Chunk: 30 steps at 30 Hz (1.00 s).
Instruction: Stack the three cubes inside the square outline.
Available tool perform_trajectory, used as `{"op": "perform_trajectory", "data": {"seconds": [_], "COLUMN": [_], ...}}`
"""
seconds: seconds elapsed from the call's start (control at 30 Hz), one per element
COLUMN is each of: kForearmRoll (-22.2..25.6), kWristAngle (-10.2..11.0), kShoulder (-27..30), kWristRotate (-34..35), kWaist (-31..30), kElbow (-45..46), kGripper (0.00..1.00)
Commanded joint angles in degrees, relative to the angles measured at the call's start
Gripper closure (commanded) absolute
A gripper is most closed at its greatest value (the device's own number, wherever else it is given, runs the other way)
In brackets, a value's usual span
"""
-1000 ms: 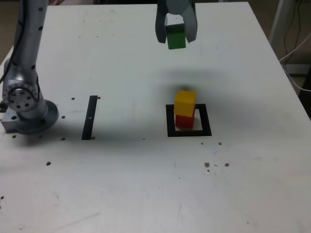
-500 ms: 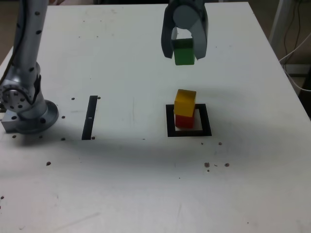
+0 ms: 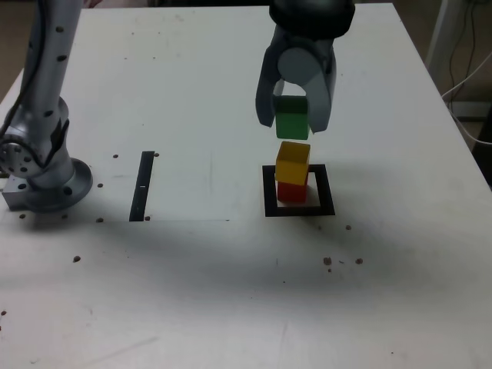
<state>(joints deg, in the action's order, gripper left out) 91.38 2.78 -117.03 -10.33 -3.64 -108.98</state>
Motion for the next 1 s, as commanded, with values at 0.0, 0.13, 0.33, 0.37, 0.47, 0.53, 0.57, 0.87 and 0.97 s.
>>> {"op": "perform_trajectory", "data": {"seconds": [0.0,0.13,0.33,0.37,0.47,0.53,0.57,0.87,0.97], "kForearmRoll": [0.5,0.3,0.0,0.0,-0.2,-0.3,-0.4,-1.0,-1.1], "kWristAngle": [-0.2,-0.4,-0.7,-0.7,-0.7,-0.8,-0.8,-0.9,-0.9], "kShoulder": [-0.6,-1.2,-1.8,-1.8,-1.9,-2.0,-2.0,-2.2,-2.2], "kWristRotate": [0.2,0.3,0.3,0.3,0.3,0.3,0.3,0.2,0.0], "kWaist": [-0.2,-0.2,-0.4,-0.4,-0.4,-0.4,-0.4,-0.5,-0.5], "kElbow": [0.3,0.5,0.8,0.8,1.0,1.1,1.1,1.3,1.5], "kGripper": [0.71,0.71,0.71,0.71,0.70,0.70,0.70,0.50,0.21]}}
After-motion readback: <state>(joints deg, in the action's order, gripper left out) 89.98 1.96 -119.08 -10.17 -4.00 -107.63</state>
